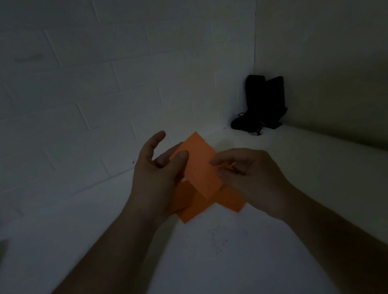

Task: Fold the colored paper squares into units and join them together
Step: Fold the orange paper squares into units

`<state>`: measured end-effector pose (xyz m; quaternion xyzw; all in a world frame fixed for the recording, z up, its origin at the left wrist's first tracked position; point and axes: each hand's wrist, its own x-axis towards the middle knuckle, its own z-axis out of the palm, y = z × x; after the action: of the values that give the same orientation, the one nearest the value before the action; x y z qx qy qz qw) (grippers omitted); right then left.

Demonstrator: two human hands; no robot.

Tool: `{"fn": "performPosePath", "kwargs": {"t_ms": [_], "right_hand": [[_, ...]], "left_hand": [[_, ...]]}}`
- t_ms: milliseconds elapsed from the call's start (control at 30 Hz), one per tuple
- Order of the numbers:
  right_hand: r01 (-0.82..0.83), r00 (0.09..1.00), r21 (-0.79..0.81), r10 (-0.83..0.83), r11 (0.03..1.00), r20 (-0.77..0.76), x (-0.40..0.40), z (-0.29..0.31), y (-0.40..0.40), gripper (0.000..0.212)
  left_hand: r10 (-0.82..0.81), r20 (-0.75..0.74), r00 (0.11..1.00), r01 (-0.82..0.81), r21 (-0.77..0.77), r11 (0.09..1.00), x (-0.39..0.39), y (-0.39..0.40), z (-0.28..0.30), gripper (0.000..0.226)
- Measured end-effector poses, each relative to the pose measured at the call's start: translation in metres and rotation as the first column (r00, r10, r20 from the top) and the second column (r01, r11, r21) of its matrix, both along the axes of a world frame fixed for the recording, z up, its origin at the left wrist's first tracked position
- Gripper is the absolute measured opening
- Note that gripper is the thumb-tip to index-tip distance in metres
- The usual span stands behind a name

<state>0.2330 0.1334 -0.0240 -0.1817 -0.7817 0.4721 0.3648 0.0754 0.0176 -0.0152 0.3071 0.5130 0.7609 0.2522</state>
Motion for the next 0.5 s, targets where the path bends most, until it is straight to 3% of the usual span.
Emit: {"fn": "performPosePath", "kwargs": {"t_ms": [167,300,500], "right_hand": [[0.033,0.990,-0.134,-0.051,0.990,-0.130,0.001,0.003,0.003,0.023],[0.061,0.987,-0.166,-0.084,0.984,-0.137,0.000,0.003,0.003,0.020],[0.052,0.986,-0.183,-0.080,0.982,-0.149,0.000,0.003,0.003,0.019]], "left_hand": [[-0.154,0.243,0.958,0.146,0.054,0.988,0.002,0.000,0.004,0.055],[-0.214,0.167,0.962,0.222,-0.030,0.975,0.008,0.001,0.000,0.041],[-0.151,0.071,0.986,0.158,-0.116,0.981,0.011,0.004,-0.006,0.026]]}}
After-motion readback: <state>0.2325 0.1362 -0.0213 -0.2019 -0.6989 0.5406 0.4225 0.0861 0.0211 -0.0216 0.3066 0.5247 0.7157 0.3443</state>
